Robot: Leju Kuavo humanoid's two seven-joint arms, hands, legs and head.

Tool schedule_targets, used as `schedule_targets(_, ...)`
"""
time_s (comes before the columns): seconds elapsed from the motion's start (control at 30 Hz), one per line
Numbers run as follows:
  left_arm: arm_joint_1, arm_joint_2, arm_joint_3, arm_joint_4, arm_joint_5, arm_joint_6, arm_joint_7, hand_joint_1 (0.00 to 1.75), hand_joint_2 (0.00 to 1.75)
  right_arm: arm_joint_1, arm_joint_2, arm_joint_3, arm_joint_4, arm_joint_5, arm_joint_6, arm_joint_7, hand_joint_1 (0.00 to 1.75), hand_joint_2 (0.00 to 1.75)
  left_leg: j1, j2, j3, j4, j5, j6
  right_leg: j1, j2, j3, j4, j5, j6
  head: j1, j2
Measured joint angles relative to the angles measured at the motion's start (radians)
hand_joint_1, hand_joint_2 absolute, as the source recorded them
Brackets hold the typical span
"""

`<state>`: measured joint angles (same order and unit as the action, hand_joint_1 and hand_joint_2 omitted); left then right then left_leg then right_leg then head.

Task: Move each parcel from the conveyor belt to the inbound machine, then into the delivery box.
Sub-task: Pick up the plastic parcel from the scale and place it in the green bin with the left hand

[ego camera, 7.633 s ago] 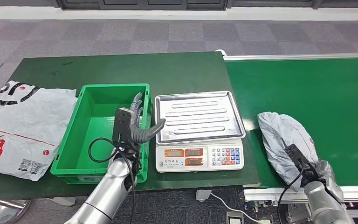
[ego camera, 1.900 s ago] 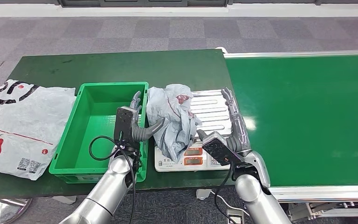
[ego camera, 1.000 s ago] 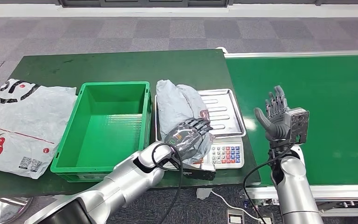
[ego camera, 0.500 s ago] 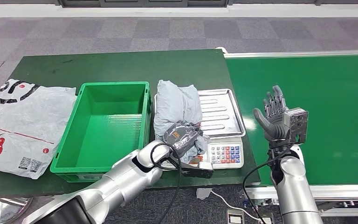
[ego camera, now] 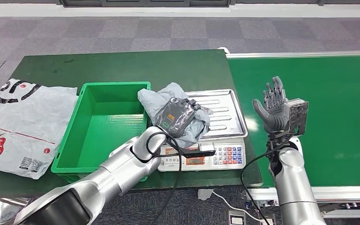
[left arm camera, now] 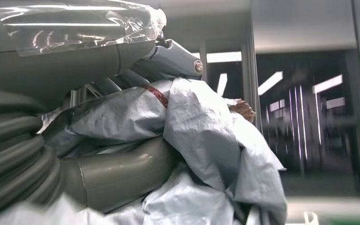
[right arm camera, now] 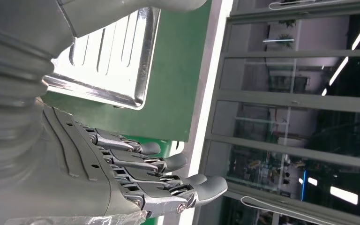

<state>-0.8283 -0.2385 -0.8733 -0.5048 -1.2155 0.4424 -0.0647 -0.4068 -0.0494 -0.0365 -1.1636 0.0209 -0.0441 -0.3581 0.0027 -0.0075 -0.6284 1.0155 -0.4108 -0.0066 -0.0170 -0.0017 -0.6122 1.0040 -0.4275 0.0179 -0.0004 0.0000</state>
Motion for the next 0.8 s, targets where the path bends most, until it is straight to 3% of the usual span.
schedule_targets(0.2,-0.077,0.013,0.072,-0.119,-0.165,0.009,0.061,1.75,1.75,0.0,0.025,0.0,0.007,0.019,-0.016,-0.012,0.0,1.75,0.0,-0.001,-0.001,0.0,0.0,0.0,0.0,-0.001,-0.001,0.0,0.0,0.0,0.0,0.0)
schedule_targets(0.37,-0.151,0.026,0.09,-0.111,-0.334,-0.006,0.178,1.75,1.75,-0.006,0.028,-0.001,0.007,0.032,-0.021,-0.009,0.0,1.75,0.0,0.0,-0.002,0.0,0.0,0.0,0.0,0.0,-0.001,0.0,0.0,0.0,0.0,0.0)
schedule_targets(0.8,-0.189,0.066,0.09,-0.021,-0.346,-0.022,0.255,1.75,1.75,-0.011,0.028,-0.006,0.007,0.04,-0.019,-0.004,0.0,1.75,0.0,0.0,-0.002,0.0,0.001,-0.001,0.0,0.001,-0.003,0.0,0.001,-0.001,0.0,0.0)
